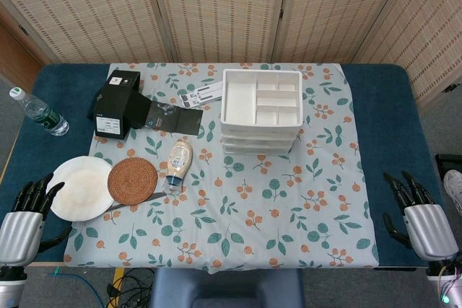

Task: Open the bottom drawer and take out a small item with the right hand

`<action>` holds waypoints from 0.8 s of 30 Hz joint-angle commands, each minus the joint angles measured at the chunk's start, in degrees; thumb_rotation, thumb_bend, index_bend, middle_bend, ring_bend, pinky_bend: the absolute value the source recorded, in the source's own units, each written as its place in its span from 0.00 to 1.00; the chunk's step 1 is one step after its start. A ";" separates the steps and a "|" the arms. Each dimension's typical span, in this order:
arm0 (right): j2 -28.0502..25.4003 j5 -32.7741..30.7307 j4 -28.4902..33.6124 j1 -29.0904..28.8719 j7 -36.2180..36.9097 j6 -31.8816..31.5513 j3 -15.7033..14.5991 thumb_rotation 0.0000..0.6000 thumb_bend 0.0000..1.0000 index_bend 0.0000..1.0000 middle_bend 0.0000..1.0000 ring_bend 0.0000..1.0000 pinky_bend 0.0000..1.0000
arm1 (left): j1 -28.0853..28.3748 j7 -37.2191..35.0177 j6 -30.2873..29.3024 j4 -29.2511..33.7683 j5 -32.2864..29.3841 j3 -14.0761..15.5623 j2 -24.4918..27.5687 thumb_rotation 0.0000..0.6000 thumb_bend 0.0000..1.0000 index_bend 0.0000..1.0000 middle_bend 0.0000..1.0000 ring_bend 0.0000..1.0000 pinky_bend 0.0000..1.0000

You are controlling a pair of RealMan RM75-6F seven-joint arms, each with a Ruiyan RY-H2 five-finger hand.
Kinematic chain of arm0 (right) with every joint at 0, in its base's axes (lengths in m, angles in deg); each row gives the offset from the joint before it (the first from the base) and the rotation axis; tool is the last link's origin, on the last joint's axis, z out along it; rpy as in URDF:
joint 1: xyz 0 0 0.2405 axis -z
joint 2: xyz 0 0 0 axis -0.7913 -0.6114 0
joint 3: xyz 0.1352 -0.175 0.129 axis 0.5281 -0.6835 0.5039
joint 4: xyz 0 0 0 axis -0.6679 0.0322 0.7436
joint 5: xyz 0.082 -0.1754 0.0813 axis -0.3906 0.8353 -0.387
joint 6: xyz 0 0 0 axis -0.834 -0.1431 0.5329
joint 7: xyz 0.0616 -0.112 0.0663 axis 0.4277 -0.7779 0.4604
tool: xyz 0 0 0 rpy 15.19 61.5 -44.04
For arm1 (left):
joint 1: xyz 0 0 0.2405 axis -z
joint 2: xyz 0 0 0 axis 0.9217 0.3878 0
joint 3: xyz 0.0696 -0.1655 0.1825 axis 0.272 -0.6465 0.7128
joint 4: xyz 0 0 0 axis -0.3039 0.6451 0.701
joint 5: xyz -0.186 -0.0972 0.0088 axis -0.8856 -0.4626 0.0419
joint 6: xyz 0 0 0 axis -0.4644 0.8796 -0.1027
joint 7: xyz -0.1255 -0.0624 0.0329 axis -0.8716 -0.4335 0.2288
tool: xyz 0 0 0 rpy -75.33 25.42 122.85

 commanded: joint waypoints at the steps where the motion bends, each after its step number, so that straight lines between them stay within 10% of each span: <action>1: -0.03 -0.05 0.07 -0.01 -0.18 0.20 -0.05 1.00 0.51 0.00 0.17 0.05 0.14 | 0.09 0.04 0.08 -0.01 0.13 0.01 -0.02 1.00 0.17 0.13 0.04 0.08 0.07; 11: -0.98 -1.31 4.22 -2.44 0.50 5.50 -0.11 1.00 0.51 0.00 0.20 0.13 0.18 | -0.15 -0.49 -0.57 0.00 0.35 -0.03 0.12 1.00 0.17 0.13 0.04 0.08 0.07; 17: -1.79 -6.15 9.06 -7.67 6.73 16.03 0.83 1.00 0.51 0.00 0.40 0.54 0.76 | -0.65 -0.74 -1.17 -0.07 0.51 0.24 0.20 1.00 0.17 0.13 0.04 0.08 0.07; 24: -0.08 -12.33 11.00 -14.20 15.85 28.08 2.75 1.00 0.52 0.00 0.73 0.91 1.00 | -1.18 -1.24 -1.61 -0.35 0.11 0.30 0.56 1.00 0.18 0.13 0.04 0.08 0.07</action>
